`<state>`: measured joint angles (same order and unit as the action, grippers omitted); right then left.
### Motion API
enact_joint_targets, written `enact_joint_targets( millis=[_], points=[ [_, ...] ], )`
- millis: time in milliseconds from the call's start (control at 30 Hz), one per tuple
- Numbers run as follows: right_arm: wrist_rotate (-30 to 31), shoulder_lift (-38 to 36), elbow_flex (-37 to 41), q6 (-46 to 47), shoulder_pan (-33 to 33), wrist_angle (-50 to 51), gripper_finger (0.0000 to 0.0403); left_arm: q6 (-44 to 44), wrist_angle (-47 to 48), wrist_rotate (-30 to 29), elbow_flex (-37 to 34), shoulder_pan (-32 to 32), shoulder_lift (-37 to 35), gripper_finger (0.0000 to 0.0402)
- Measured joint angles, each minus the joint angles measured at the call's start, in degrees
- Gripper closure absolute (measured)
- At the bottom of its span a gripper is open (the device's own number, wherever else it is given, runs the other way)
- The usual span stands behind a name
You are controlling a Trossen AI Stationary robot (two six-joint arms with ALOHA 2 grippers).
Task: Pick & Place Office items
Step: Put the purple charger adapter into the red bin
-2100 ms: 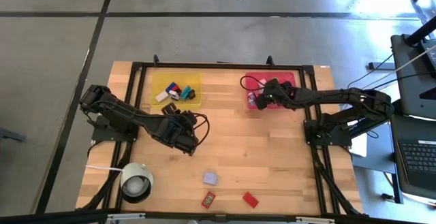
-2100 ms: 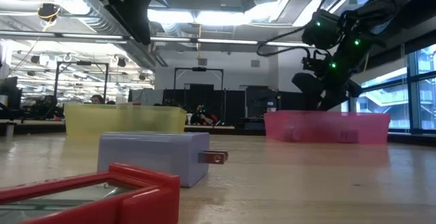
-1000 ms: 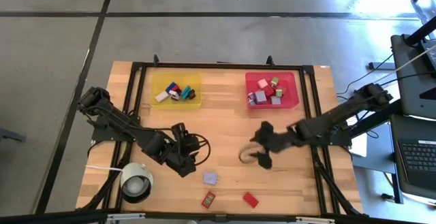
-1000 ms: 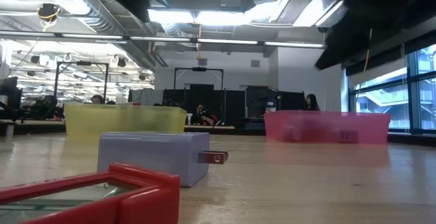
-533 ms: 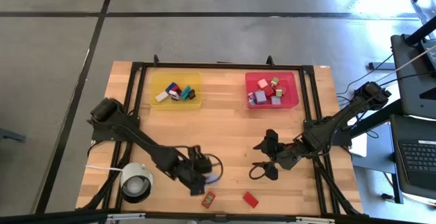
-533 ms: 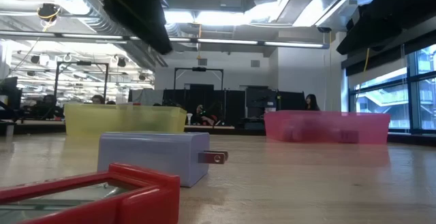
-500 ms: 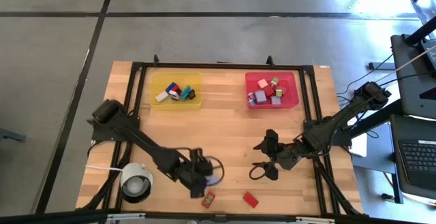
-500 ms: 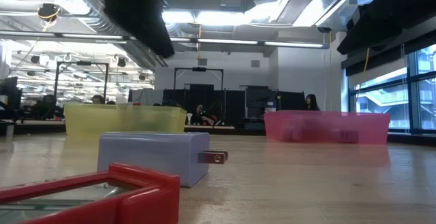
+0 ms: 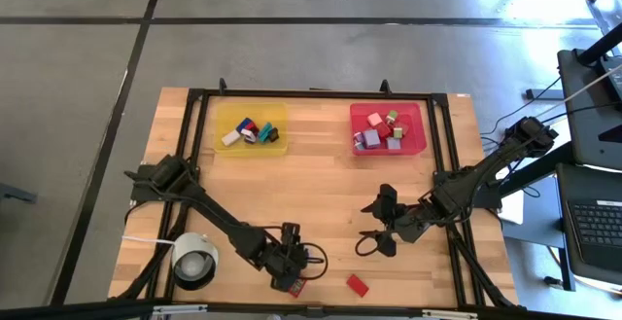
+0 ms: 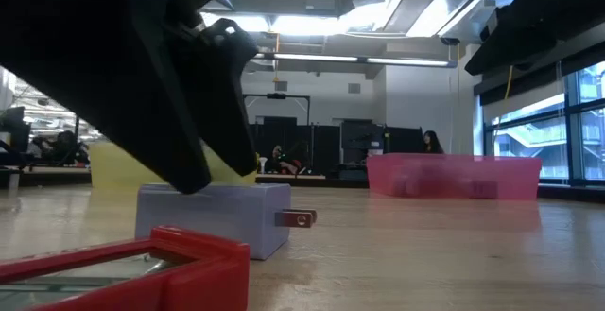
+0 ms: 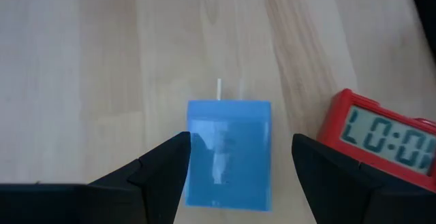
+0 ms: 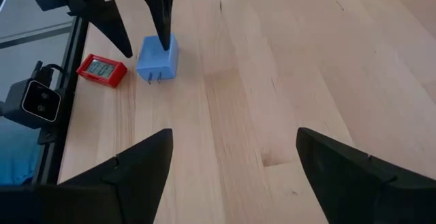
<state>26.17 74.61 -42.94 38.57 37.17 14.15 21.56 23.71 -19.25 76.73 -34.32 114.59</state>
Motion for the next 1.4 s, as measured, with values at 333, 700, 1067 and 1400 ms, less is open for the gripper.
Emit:
enact_joint_targets(
  millis=[333,700,1067,1400],
  points=[
    [0.0,0.0,0.0,0.0,0.0,0.0,0.0089,-0.5,0.0,0.3,0.0,1.2,0.6,0.0148],
    [0.0,0.0,0.0,0.0,0.0,0.0,0.0089,1.4,-0.2,3.6,0.0,2.4,1.9,0.0159],
    [4.2,0.0,0.0,8.1,-0.2,0.0,0.0089,1.7,2.4,-5.0,0.6,2.6,-0.3,0.0198],
    [8.8,0.0,0.0,22.3,-3.9,-4.1,0.0089,-2.3,5.1,-39.7,3.9,3.1,-6.1,0.0187]
  ],
)
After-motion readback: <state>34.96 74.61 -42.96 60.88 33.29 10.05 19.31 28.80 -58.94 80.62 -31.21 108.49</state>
